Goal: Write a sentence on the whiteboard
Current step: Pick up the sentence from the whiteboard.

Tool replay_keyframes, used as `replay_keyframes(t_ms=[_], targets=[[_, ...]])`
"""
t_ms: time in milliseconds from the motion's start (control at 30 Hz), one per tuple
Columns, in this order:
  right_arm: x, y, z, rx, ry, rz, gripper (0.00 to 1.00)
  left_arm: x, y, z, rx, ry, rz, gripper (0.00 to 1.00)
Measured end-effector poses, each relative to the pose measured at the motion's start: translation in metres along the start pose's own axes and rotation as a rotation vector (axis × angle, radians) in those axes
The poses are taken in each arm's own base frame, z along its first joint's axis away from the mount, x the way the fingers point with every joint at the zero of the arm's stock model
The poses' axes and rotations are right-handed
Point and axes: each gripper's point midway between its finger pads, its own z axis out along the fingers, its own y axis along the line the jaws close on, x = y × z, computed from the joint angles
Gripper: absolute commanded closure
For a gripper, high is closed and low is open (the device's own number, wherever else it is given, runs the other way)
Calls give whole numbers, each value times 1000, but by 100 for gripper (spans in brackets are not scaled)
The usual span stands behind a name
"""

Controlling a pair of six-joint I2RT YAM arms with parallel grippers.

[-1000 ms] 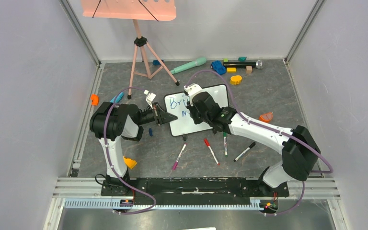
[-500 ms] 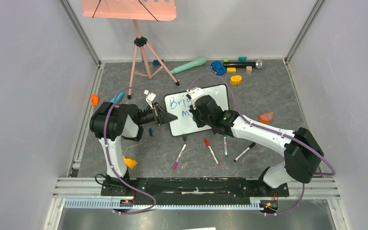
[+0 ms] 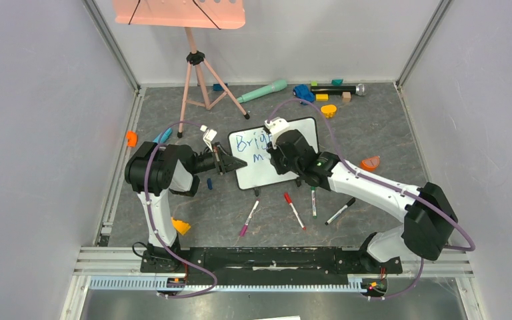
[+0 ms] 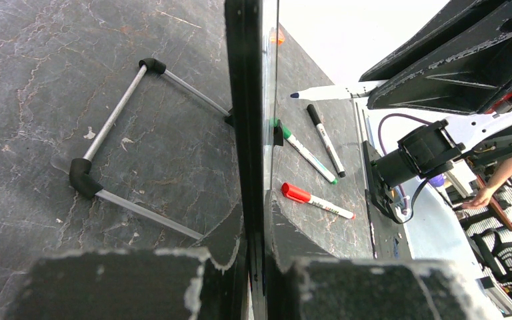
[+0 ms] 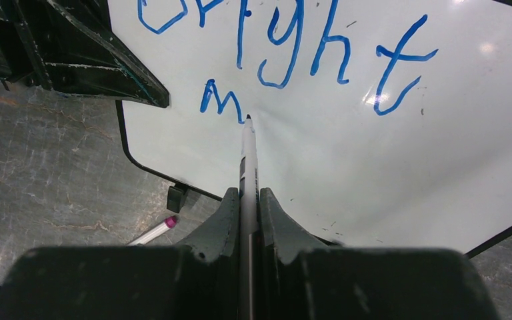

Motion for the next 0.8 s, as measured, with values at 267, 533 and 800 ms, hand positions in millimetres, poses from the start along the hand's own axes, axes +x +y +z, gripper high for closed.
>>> replay_keyframes(t_ms=[267, 533, 800], targets=[[-4, -1, -2, 6, -3, -6, 100, 0, 0, 0, 0, 0, 0, 97], [-16, -5, 0, 32, -21, -8, 100, 0, 0, 0, 0, 0, 1, 97], [-12, -8, 4, 47, -6, -13, 100, 0, 0, 0, 0, 0, 1, 97]])
